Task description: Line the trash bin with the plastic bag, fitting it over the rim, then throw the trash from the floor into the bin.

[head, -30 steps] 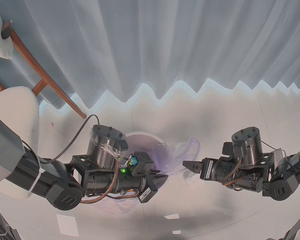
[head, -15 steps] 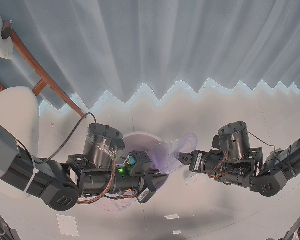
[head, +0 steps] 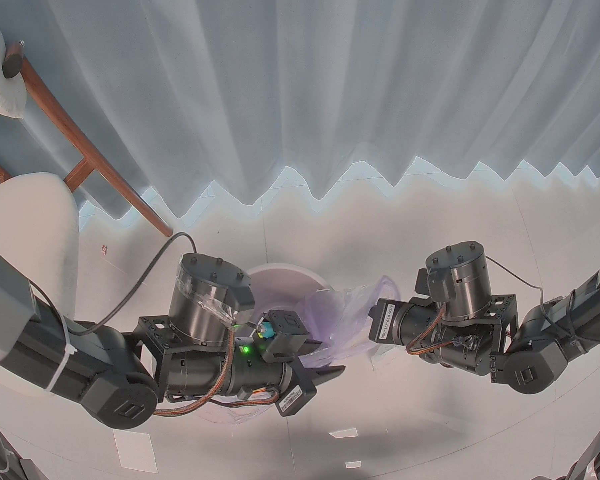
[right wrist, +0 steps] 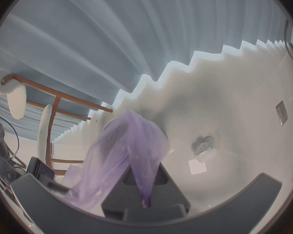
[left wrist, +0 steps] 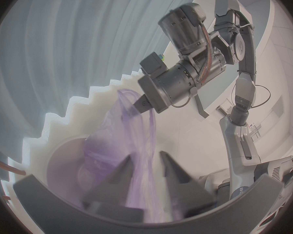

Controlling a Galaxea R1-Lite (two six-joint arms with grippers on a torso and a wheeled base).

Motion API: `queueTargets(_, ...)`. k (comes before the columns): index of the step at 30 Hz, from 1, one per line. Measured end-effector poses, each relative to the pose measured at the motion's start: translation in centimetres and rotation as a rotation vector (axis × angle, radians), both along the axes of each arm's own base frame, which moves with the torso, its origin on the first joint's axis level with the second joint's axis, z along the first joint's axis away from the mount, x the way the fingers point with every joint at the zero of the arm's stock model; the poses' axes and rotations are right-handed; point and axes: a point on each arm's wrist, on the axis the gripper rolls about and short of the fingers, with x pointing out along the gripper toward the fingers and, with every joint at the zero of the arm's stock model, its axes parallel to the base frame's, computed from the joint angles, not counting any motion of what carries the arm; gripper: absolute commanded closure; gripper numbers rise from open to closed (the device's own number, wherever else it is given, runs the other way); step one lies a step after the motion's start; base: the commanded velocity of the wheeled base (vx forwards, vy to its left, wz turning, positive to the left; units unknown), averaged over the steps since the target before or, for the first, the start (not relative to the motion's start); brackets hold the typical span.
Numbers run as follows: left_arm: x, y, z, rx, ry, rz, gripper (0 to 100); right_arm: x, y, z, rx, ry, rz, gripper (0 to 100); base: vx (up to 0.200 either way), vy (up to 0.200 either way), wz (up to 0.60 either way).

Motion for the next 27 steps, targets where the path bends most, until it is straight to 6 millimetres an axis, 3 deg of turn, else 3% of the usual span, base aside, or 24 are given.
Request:
queueTargets(10,-0.9,0.9,1.7,-0.123,0.132,0.192,0,-0.5,-0.3,0.4,-0.017,-0.017,0.015,100,0.000,0.000,0.00)
queueTargets(20,-2.9,7.0,1.5,-0.120,0.160,0.276,0,-0.8,-0.5,0.4,-0.009,-0.034,0.014,100,0.000,0.000,0.00)
queueTargets(27,-4.2,11.1,0.3,-0.101,0.147,0.288,0,-0.7,-0.7,0.1,-0.011,-0.023,0.008,100,0.000,0.000,0.00)
